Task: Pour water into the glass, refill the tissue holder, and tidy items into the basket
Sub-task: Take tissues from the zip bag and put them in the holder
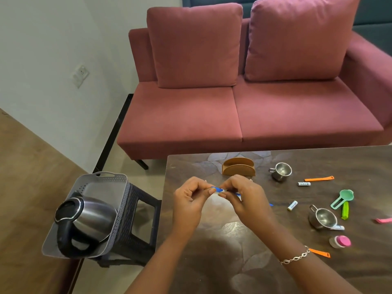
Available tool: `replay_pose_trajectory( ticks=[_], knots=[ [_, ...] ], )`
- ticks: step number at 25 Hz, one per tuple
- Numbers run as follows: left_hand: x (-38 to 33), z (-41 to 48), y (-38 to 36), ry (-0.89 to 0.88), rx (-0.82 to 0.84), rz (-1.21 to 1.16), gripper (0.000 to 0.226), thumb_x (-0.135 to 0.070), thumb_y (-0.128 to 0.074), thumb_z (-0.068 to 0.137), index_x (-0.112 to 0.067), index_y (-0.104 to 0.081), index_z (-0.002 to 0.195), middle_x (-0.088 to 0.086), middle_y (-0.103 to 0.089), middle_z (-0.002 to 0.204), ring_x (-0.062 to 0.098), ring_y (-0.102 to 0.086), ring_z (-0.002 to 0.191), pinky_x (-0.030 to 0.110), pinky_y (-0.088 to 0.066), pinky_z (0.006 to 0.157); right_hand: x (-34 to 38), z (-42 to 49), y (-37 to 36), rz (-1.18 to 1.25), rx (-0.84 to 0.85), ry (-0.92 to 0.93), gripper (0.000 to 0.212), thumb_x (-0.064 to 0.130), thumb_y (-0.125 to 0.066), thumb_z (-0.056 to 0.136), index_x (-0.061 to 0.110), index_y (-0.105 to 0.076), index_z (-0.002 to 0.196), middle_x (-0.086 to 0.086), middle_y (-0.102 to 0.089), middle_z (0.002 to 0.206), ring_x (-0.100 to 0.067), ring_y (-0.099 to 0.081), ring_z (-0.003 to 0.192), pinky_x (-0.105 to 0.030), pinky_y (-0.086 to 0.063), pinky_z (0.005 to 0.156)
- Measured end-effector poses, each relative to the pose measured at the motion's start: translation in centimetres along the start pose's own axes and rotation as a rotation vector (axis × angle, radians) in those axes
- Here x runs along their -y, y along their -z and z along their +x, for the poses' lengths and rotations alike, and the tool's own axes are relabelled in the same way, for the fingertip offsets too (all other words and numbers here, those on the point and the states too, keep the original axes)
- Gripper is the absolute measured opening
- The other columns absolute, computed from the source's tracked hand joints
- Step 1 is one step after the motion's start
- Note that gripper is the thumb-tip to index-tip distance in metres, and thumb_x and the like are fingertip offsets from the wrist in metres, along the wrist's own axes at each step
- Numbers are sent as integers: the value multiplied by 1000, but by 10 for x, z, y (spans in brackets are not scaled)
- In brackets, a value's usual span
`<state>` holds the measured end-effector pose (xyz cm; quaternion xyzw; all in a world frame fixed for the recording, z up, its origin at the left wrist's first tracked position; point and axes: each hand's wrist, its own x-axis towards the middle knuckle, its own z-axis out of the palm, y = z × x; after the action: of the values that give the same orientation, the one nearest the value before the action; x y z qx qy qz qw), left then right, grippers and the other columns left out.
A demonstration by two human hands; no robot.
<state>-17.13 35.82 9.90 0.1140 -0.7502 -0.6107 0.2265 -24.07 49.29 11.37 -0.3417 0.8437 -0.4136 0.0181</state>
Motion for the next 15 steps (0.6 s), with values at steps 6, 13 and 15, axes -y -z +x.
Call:
replay_pose_trajectory(
  ticks=[6,13,15],
  knots=[
    [3,9,18,138,-138,-125,20,-8,-66,76,-24,-64,63,-5,-64,68,9,-61,75,21,-50,74,-24,-9,10,-85,16,-73,8,7,-69,78,9,-62,75,6,-56,73,-14,-53,65,-18,-39,58],
    [5,20,39,137,-291,-136,13,7,-62,80,-3,-60,73,-9,-67,63,4,-60,68,18,-49,71,-49,-23,20,-161,30,-126,10,3,-70,75,8,-62,75,1,-60,73,-17,-55,63,-15,-37,57],
    [3,17,39,148,-267,-138,16,6,-62,81,-7,-61,72,-10,-67,64,5,-59,68,20,-49,70,-49,-23,22,-160,58,-139,9,4,-71,75,8,-63,76,3,-57,73,-16,-55,66,-13,-36,58]
  ],
)
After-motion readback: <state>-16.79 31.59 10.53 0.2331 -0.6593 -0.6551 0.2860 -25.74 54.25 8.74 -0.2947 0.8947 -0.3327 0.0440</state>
